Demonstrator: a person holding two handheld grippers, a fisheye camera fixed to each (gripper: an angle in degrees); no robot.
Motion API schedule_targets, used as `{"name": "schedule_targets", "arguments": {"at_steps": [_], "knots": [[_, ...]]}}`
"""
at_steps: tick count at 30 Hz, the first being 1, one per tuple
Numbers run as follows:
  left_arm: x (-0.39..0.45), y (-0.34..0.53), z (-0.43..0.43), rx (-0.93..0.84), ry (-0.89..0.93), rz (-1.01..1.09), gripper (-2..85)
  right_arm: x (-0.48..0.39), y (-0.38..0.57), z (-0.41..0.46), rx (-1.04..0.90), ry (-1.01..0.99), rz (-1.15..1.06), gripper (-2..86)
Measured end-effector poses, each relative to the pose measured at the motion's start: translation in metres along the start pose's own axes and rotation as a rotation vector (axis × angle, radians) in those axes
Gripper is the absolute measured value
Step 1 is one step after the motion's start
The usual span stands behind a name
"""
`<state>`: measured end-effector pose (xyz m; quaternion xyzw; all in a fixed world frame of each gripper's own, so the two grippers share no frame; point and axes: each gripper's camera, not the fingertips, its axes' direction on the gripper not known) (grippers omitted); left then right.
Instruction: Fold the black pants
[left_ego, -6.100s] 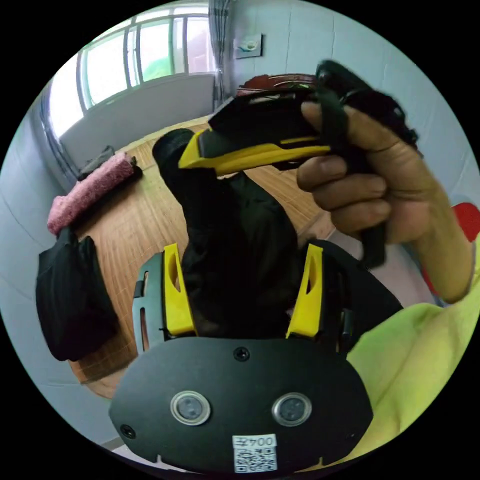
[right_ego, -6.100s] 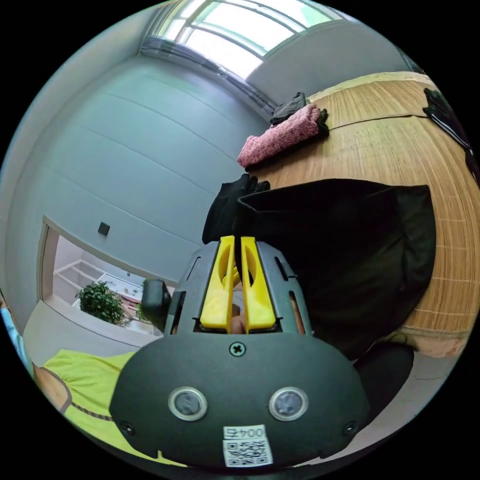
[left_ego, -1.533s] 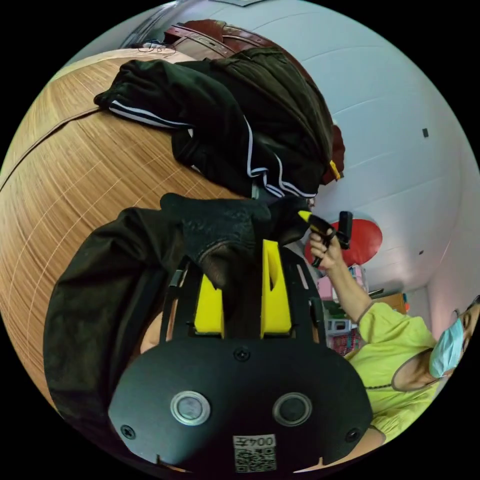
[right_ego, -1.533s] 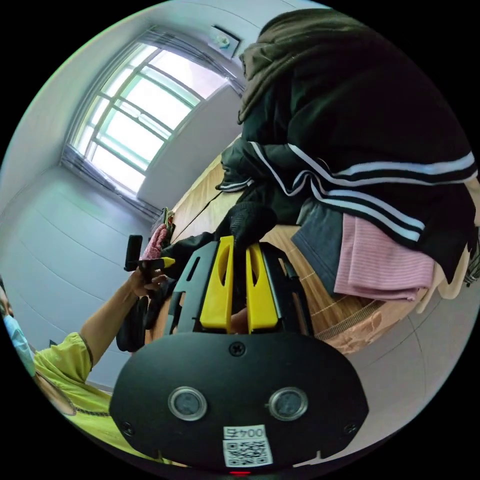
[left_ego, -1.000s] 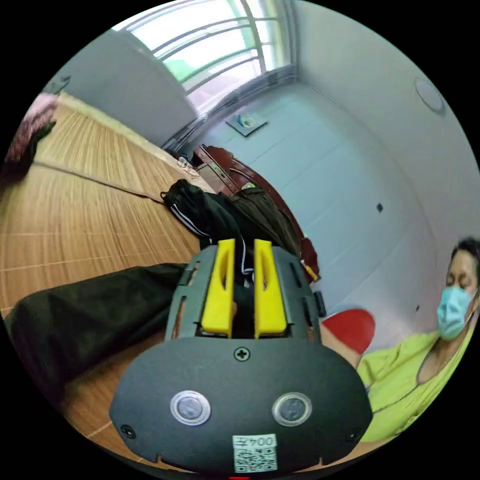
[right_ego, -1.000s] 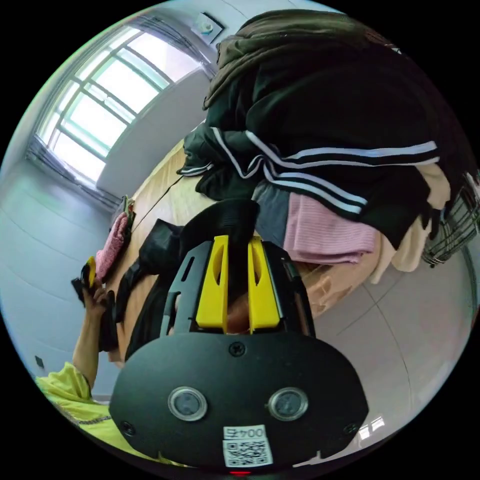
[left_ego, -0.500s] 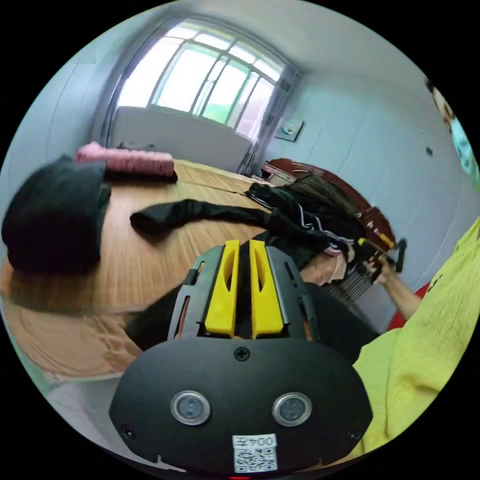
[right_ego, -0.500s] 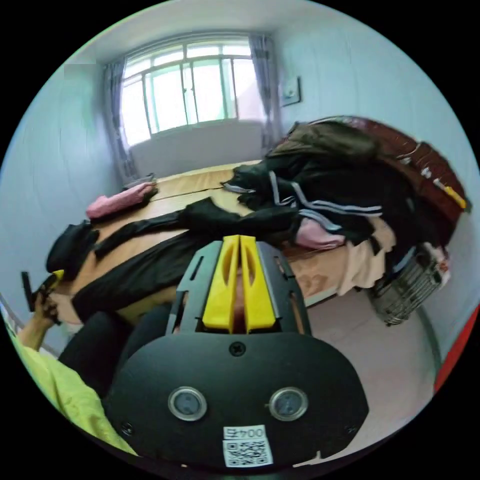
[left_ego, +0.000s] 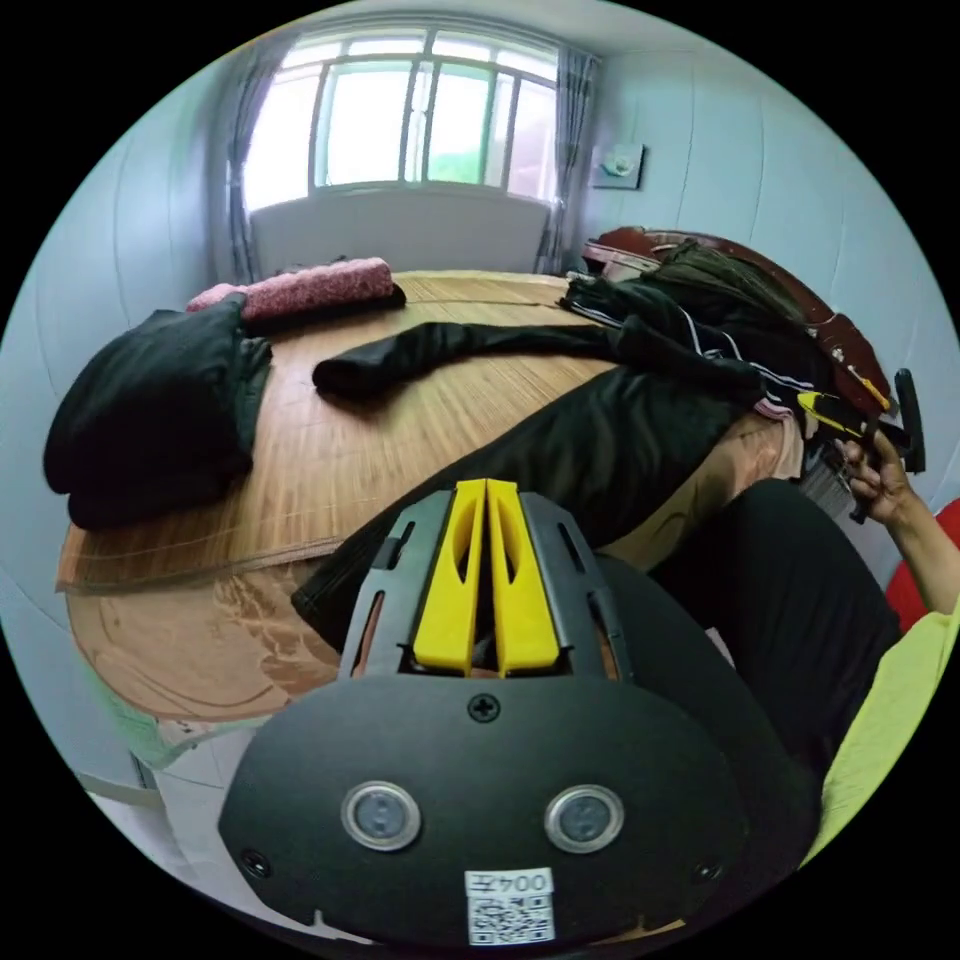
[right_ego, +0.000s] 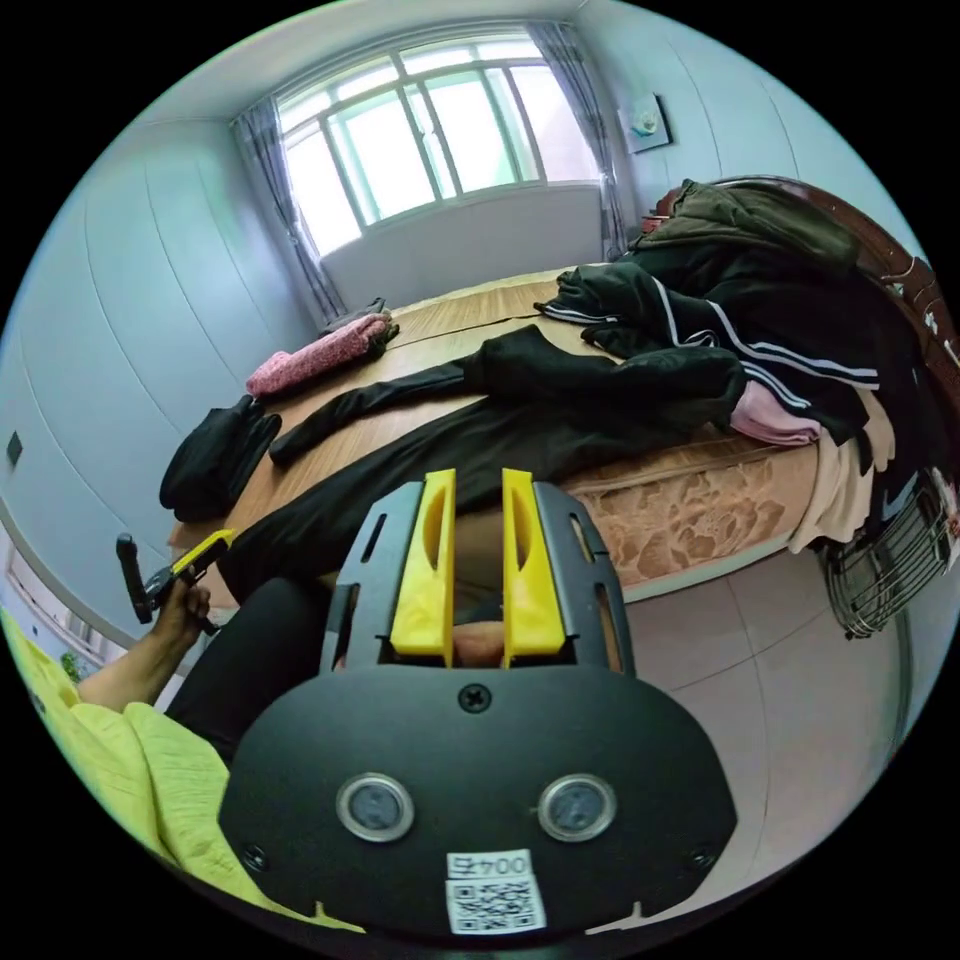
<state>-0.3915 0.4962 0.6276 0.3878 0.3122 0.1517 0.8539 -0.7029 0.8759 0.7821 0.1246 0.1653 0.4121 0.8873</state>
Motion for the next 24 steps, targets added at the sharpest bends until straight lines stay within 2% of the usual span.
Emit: {"name": "schedule_targets", "arguments": {"at_steps": [2, 5, 7, 9, 15, 21, 24], "knots": [[-0.013, 0.012, -0.012, 0.009, -0.021, -0.076, 7.0, 0.010, 0.006, 0.003, -0.017, -0.064, 0.005, 7.6], [-0.054, 0.044, -0.025, -0.043, 0.042, -0.206, 11.9, 0.041, 0.020, 0.007, -0.042, -0.248, 0.073, 5.1], [-0.079, 0.070, -0.040, -0.020, 0.079, -0.286, 13.4, 0.076, 0.035, 0.014, -0.046, -0.470, 0.184, 4.2], [-0.107, 0.102, -0.050, 0.002, 0.165, -0.389, 15.0, 0.104, 0.048, 0.020, -0.047, -0.590, 0.264, 3.9], [-0.127, 0.118, -0.043, 0.050, 0.231, -0.407, 17.9, 0.169, 0.077, 0.037, -0.001, -0.856, 0.443, 0.2], [-0.116, 0.108, -0.032, 0.076, 0.252, -0.359, 17.6, 0.198, 0.083, 0.052, -0.007, -0.871, 0.517, -0.7], [-0.119, 0.113, -0.029, 0.095, 0.264, -0.402, 16.6, 0.209, 0.085, 0.054, -0.025, -0.863, 0.522, -0.7]]}}
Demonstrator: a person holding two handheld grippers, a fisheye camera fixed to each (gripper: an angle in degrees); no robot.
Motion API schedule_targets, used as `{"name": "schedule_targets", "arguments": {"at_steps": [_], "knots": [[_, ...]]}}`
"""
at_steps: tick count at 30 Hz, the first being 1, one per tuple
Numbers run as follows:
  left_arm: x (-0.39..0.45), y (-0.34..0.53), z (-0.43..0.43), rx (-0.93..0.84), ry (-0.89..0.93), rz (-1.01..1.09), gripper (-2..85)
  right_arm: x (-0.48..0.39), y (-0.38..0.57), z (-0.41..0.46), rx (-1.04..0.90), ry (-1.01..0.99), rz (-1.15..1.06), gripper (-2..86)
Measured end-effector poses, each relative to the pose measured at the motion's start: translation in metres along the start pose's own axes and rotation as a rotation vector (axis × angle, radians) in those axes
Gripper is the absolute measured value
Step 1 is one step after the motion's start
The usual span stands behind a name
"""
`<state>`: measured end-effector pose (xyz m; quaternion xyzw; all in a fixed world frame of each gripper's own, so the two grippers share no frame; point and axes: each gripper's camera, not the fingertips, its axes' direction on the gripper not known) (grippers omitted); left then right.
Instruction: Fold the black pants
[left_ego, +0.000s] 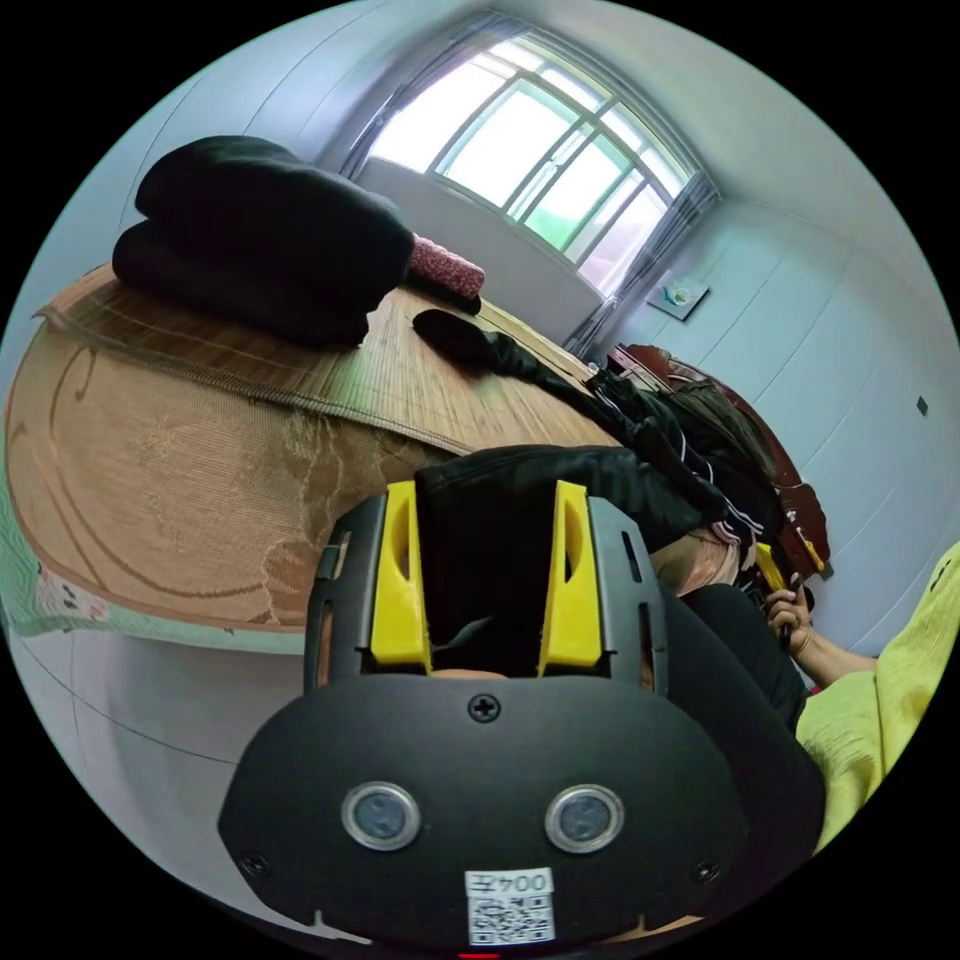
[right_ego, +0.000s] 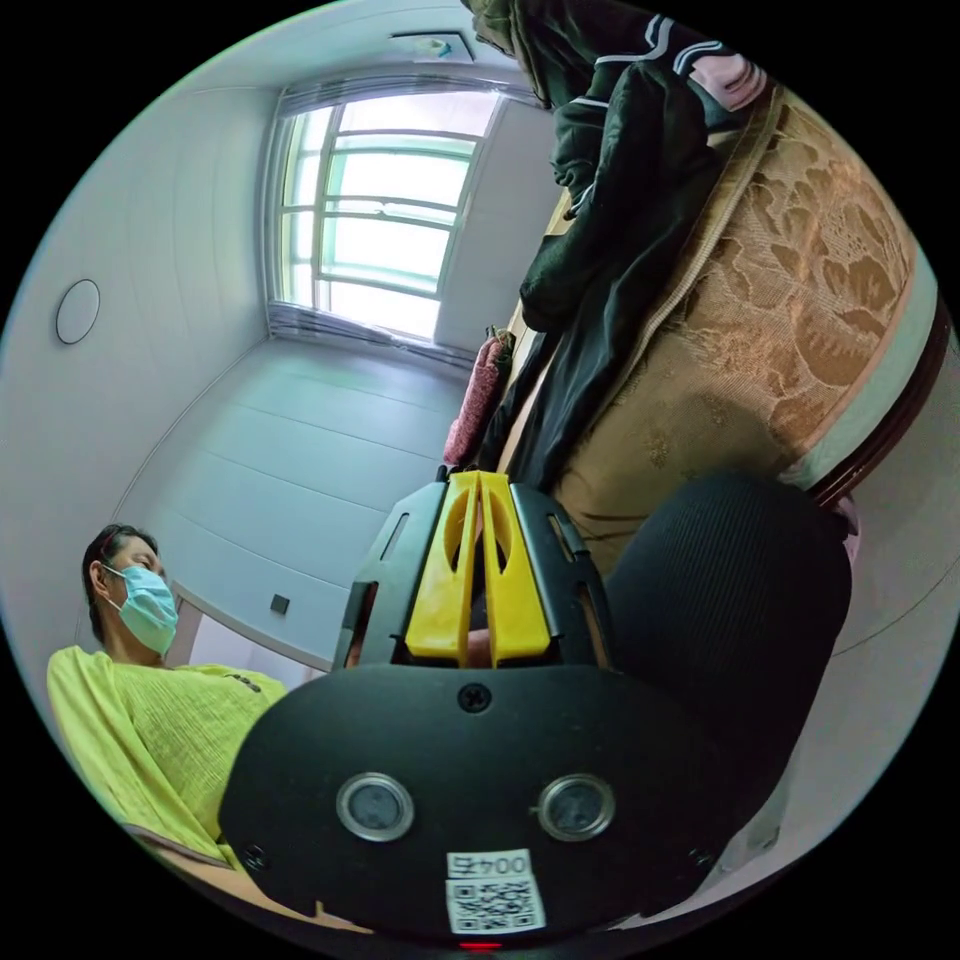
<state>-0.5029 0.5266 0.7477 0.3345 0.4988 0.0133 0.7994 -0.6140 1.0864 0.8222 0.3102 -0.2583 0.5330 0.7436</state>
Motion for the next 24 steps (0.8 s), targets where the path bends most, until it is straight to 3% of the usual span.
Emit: {"name": "schedule_targets", "arguments": {"at_steps": [8, 13, 24], "knots": [[-0.002, 0.006, -0.005, 0.004, 0.014, -0.020, 9.9, 0.020, -0.007, -0.016, 0.031, -0.024, 0.054, -0.7], [0.014, -0.008, 0.000, -0.016, -0.007, 0.030, 10.9, 0.026, -0.011, -0.016, 0.027, -0.033, 0.067, -0.7], [0.074, -0.064, 0.006, -0.150, -0.227, 0.220, 3.4, 0.027, -0.014, -0.013, 0.046, -0.032, 0.086, -0.7]]}}
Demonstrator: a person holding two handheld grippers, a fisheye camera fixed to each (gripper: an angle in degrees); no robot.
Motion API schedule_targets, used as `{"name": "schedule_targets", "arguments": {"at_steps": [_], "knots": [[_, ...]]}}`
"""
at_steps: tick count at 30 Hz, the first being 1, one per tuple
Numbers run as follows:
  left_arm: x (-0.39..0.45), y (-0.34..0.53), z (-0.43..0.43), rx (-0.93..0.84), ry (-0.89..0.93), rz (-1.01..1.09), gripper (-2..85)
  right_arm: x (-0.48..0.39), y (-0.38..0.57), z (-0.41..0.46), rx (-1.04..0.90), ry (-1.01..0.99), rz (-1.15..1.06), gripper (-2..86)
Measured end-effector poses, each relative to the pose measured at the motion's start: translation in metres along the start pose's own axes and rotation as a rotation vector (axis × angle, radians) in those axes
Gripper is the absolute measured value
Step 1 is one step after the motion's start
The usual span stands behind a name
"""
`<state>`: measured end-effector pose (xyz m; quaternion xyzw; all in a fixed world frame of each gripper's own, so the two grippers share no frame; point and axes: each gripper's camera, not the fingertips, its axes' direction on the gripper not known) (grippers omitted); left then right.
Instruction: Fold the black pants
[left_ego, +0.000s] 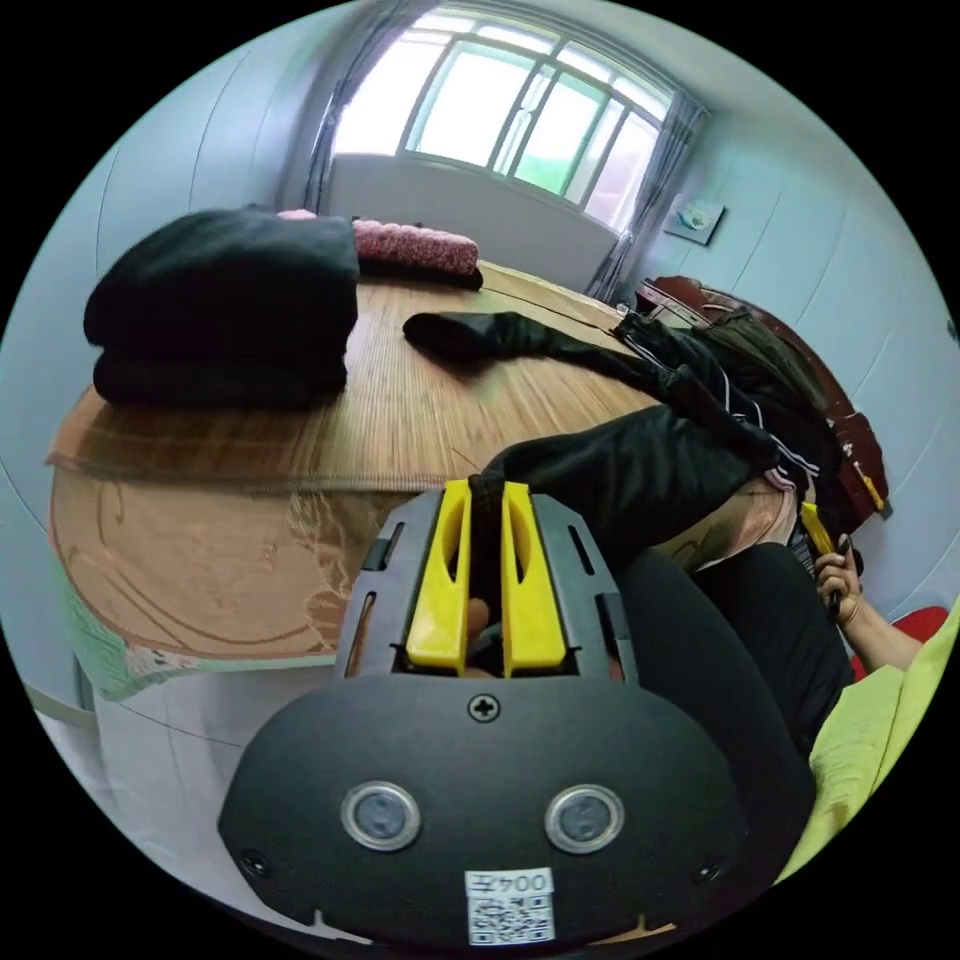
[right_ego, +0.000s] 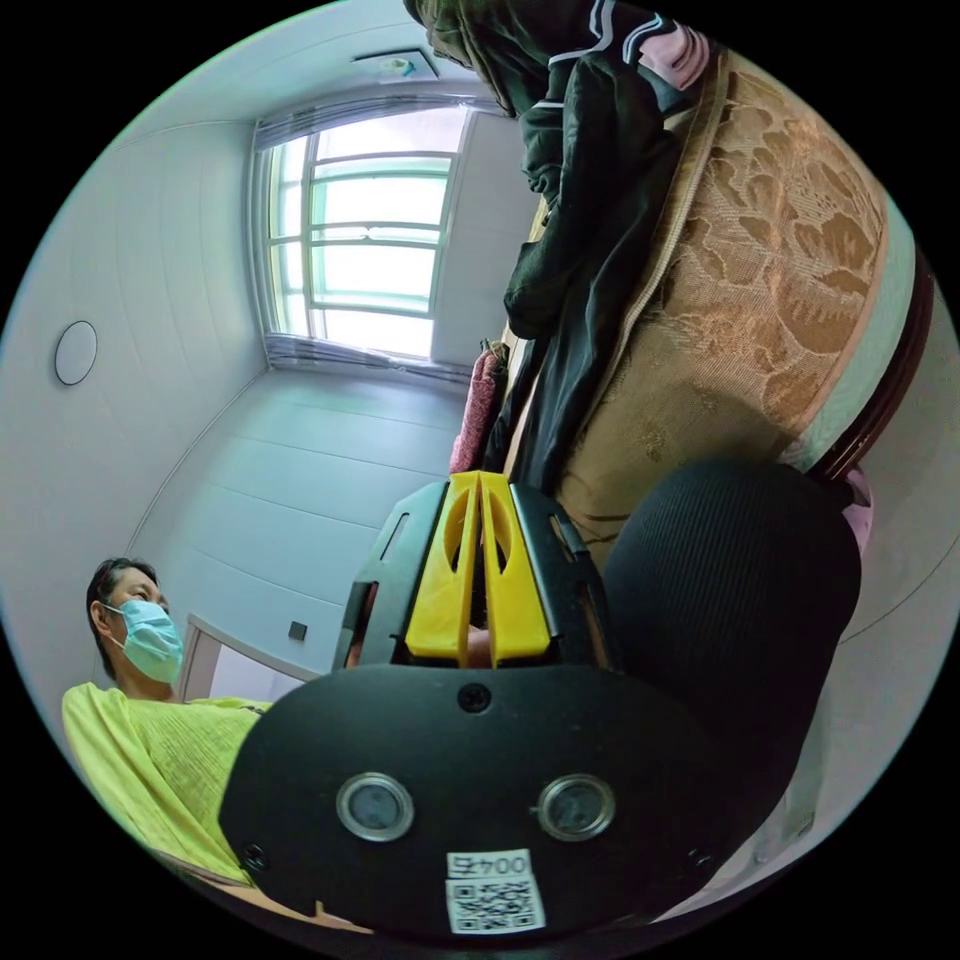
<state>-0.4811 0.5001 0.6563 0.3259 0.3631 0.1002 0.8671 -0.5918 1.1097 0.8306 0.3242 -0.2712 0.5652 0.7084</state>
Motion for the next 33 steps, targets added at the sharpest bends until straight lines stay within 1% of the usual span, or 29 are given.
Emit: {"name": "schedule_targets", "arguments": {"at_steps": [4, 5, 7, 9, 11, 13, 14, 15, 16, 18, 19, 20, 21, 22, 23, 25, 26, 28, 29, 30, 31, 33], "knots": [[0.012, -0.056, -0.014, -0.044, -0.105, 0.127, 2.9, -0.003, 0.000, 0.008, -0.003, 0.002, 0.002, -0.8], [0.014, -0.077, -0.011, -0.070, -0.155, 0.167, 2.9, -0.003, -0.001, 0.010, -0.004, 0.001, 0.001, -0.8], [0.015, -0.108, 0.001, -0.118, -0.237, 0.212, 3.0, -0.006, -0.001, 0.017, -0.009, 0.002, -0.002, -0.7], [0.010, -0.141, 0.032, -0.225, -0.320, 0.244, 3.3, -0.009, 0.000, 0.023, -0.009, 0.002, -0.005, -0.6], [0.000, -0.154, 0.056, -0.301, -0.336, 0.228, 3.9, -0.011, 0.001, 0.029, -0.007, -0.004, -0.008, -0.5], [-0.006, -0.161, 0.065, -0.332, -0.301, 0.201, 4.9, -0.015, 0.002, 0.036, 0.006, -0.012, -0.010, 0.0], [-0.006, -0.164, 0.060, -0.302, -0.286, 0.193, 5.6, -0.016, 0.003, 0.038, 0.009, -0.013, -0.011, 0.3], [-0.005, -0.165, 0.049, -0.233, -0.295, 0.175, 6.2, -0.018, 0.004, 0.042, 0.014, -0.010, -0.012, 0.9], [-0.005, -0.164, 0.042, -0.193, -0.303, 0.164, 6.4, -0.021, 0.005, 0.046, 0.018, -0.005, -0.013, 3.0], [-0.004, -0.159, 0.013, -0.023, -0.322, 0.141, 6.9, -0.025, 0.006, 0.055, 0.030, 0.008, -0.014, 5.4], [-0.003, -0.157, 0.005, 0.021, -0.317, 0.141, 6.9, -0.029, 0.006, 0.061, 0.038, 0.024, -0.023, 6.7], [0.001, -0.153, -0.008, 0.115, -0.294, 0.146, 6.9, -0.032, 0.006, 0.066, 0.040, 0.038, -0.029, 7.3], [0.008, -0.150, -0.017, 0.195, -0.256, 0.169, 6.9, -0.039, 0.006, 0.076, 0.035, 0.078, -0.047, 8.3], [0.012, -0.150, -0.019, 0.217, -0.237, 0.184, 6.8, -0.049, 0.006, 0.089, 0.027, 0.132, -0.081, 9.1], [0.021, -0.153, -0.016, 0.227, -0.198, 0.217, 7.1, -0.055, 0.006, 0.095, 0.025, 0.161, -0.100, 9.5], [0.035, -0.160, 0.000, 0.206, -0.167, 0.260, 8.2, -0.083, 0.003, 0.126, 0.007, 0.309, -0.226, 10.6], [0.044, -0.168, 0.018, 0.162, -0.179, 0.289, 9.8, -0.090, 0.000, 0.135, -0.007, 0.360, -0.263, 10.8], [0.055, -0.183, 0.051, 0.078, -0.187, 0.317, 15.0, -0.116, -0.021, 0.167, -0.044, 0.549, -0.427, 11.1], [0.058, -0.196, 0.077, -0.006, -0.199, 0.312, 21.0, -0.123, -0.028, 0.175, -0.048, 0.609, -0.477, 11.1], [0.059, -0.209, 0.103, -0.084, -0.212, 0.300, 26.2, -0.136, -0.043, 0.191, -0.059, 0.727, -0.565, 11.5], [0.059, -0.215, 0.115, -0.118, -0.215, 0.305, 28.8, -0.146, -0.061, 0.207, -0.071, 0.800, -0.639, 12.2], [0.065, -0.233, 0.158, -0.211, -0.244, 0.364, 30.3, -0.158, -0.088, 0.234, -0.112, 0.899, -0.734, 13.2]]}}
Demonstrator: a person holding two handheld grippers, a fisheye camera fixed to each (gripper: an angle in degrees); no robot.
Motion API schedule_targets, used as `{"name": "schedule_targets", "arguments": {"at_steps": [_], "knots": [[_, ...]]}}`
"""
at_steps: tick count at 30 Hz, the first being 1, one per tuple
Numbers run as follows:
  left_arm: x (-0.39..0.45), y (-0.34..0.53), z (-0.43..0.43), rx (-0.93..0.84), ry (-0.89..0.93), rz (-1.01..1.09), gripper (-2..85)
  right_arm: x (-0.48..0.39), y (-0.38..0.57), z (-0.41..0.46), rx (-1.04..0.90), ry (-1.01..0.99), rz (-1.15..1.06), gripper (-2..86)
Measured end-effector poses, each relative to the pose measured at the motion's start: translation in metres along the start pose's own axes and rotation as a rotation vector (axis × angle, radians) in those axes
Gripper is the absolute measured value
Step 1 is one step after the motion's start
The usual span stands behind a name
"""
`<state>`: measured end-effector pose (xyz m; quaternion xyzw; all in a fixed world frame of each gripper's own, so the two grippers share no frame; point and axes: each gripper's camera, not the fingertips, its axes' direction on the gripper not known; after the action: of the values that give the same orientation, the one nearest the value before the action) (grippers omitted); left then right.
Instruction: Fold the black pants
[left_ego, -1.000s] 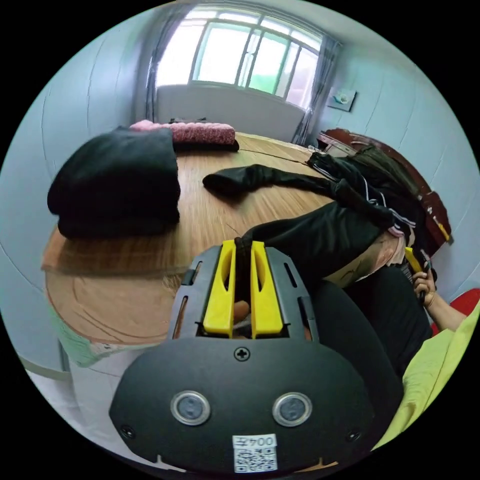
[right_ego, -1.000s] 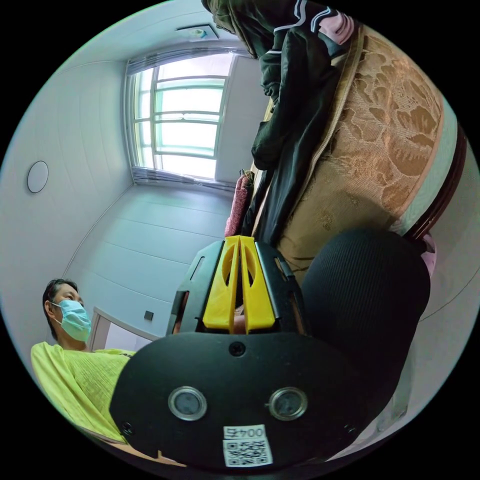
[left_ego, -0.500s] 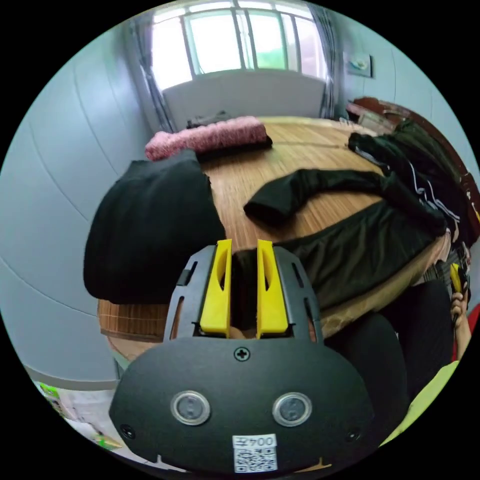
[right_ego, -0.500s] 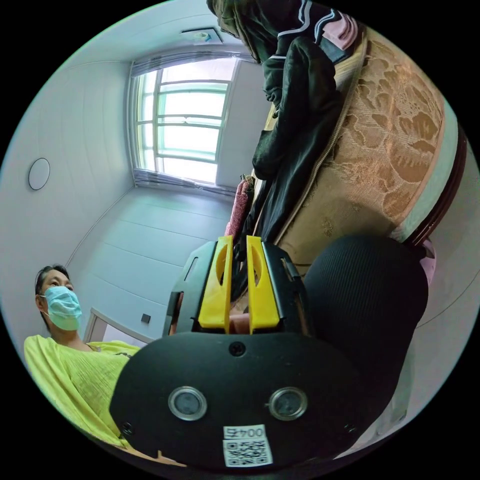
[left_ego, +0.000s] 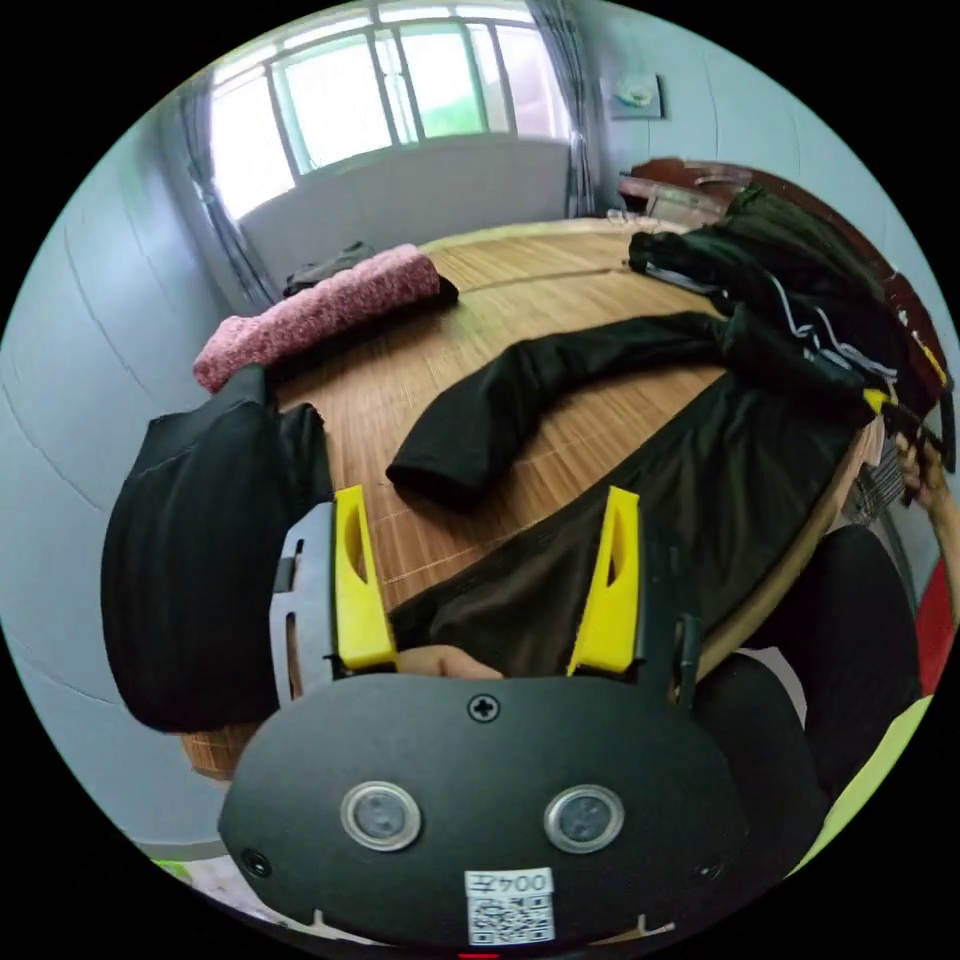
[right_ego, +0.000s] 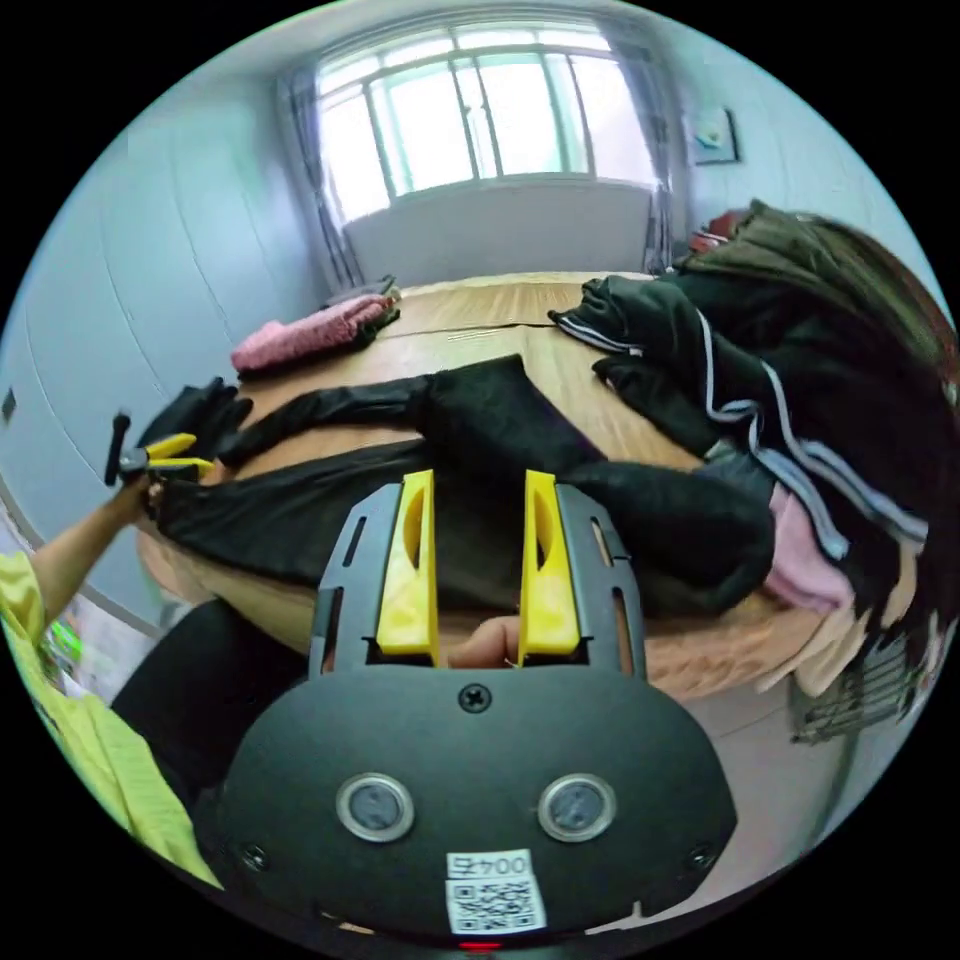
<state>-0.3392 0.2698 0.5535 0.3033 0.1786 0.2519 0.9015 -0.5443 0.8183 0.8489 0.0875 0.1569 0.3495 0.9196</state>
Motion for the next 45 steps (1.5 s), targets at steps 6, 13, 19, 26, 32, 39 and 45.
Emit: {"name": "schedule_targets", "arguments": {"at_steps": [6, 13, 19, 26, 32, 39, 45], "knots": [[0.012, -0.061, 0.077, -0.161, -0.056, 0.139, 31.0, -0.046, -0.085, 0.080, -0.244, 0.153, -0.316, 16.3], [-0.024, -0.100, 0.137, -0.259, 0.120, 0.102, 20.9, -0.094, -0.116, 0.156, -0.414, 0.292, -0.499, 10.5], [-0.065, -0.122, 0.098, -0.160, 0.187, 0.061, 4.9, -0.055, -0.167, 0.100, -0.282, 0.136, -0.263, 4.5], [-0.142, -0.153, 0.012, -0.032, -0.083, -0.022, 2.7, 0.004, -0.226, 0.061, -0.070, 0.170, 0.029, 4.8], [-0.187, -0.175, 0.065, -0.238, -0.237, -0.084, 8.0, 0.023, -0.261, 0.136, -0.177, 0.303, 0.203, 7.7], [-0.191, -0.102, 0.014, 0.076, 0.090, -0.212, 6.8, 0.007, -0.219, 0.067, 0.040, 0.185, 0.136, 5.6], [-0.065, 0.032, -0.042, 0.254, 0.265, -0.046, 2.4, -0.015, -0.090, 0.039, -0.139, 0.136, 0.027, 0.4]]}}
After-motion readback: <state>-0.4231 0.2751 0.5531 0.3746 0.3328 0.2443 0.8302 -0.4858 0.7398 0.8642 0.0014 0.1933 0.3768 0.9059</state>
